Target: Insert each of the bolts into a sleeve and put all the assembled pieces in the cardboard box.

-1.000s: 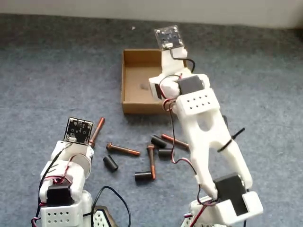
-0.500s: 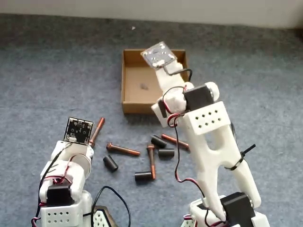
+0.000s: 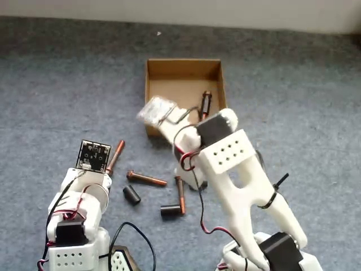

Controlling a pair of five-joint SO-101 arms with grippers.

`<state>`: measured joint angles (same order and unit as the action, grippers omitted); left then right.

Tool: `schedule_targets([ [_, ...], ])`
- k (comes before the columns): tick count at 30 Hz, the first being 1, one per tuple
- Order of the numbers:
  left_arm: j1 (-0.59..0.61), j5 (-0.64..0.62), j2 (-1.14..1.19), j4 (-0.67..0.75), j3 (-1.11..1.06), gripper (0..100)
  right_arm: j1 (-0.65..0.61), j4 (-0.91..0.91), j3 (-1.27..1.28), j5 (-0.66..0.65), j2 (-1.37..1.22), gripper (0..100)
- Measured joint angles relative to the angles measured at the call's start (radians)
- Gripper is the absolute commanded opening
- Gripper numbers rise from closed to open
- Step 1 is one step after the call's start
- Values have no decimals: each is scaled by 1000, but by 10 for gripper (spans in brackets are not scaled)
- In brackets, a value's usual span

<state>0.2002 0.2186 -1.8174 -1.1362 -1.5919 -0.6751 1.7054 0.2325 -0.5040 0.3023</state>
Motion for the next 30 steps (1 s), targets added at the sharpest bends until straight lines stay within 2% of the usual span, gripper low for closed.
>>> schedule_targets([
  [13, 0, 8, 0, 0, 0, 7, -15, -414, 453, -181, 0, 180],
  [22, 0, 46, 0, 0, 0, 7, 52, -667, 598, -224, 0, 159],
  [30, 0, 46, 0, 0, 0, 7, 58, -801, 674, -230, 0, 133],
])
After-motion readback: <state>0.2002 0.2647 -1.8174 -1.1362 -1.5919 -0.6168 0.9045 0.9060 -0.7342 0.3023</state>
